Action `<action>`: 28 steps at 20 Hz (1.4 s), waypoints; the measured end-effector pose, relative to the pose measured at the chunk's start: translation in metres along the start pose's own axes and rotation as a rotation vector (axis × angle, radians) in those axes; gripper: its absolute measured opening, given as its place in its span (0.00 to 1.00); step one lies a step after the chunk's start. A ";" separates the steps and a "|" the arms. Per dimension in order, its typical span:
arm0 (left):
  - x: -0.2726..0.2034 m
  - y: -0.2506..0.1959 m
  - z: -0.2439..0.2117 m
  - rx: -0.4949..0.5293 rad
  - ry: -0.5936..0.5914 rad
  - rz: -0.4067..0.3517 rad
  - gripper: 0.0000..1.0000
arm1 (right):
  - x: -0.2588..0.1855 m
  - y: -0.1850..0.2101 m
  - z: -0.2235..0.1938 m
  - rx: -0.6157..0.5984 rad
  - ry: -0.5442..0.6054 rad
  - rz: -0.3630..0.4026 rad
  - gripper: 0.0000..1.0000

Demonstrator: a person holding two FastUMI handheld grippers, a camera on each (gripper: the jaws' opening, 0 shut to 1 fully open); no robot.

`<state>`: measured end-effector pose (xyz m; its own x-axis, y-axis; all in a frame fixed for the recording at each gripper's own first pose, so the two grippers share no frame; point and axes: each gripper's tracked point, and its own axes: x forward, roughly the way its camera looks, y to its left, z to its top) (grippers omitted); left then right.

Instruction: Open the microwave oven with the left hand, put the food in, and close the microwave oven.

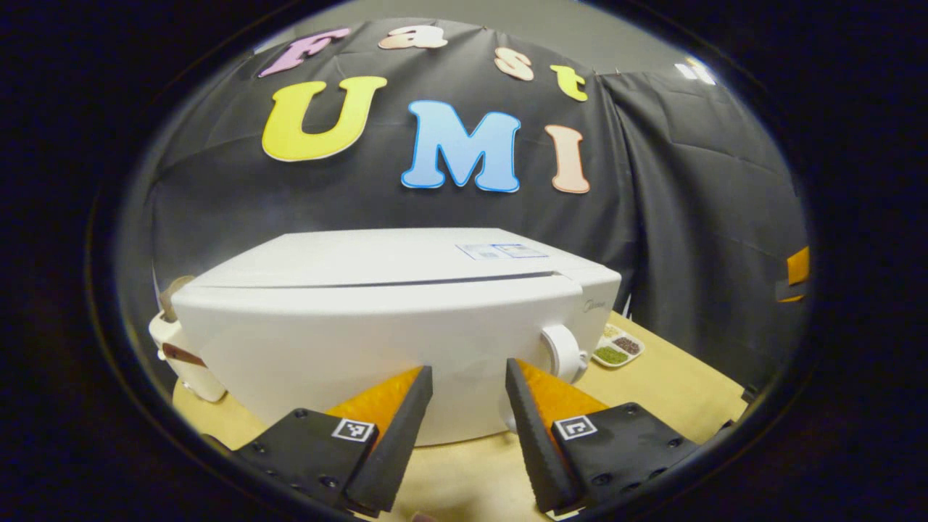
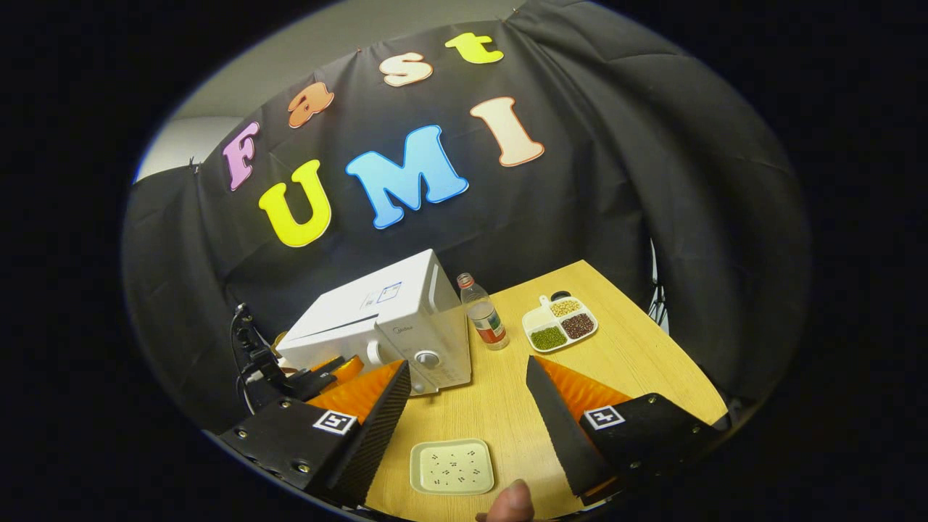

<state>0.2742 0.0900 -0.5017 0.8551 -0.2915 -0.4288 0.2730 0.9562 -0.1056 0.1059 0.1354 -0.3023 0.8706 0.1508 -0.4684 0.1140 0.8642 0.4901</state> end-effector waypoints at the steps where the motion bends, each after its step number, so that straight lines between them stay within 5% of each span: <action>1: 0.002 0.001 0.002 -0.008 -0.008 0.001 0.74 | 0.002 0.000 0.001 -0.001 0.000 0.001 0.98; 14: -0.016 0.001 0.023 -0.006 0.005 0.089 0.67 | -0.023 0.020 0.020 -0.005 -0.049 0.018 0.98; 19: -0.108 -0.019 0.058 -0.013 -0.017 0.077 0.67 | -0.035 0.028 0.035 -0.045 -0.096 0.004 0.98; 28: -0.317 -0.016 0.219 0.020 -0.244 0.209 0.70 | -0.064 0.061 0.104 -0.169 -0.223 -0.024 0.98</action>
<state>0.0951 0.1613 -0.1669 0.9734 -0.0889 -0.2113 0.0868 0.9960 -0.0190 0.1070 0.1285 -0.1661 0.9546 0.0362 -0.2957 0.0707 0.9368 0.3428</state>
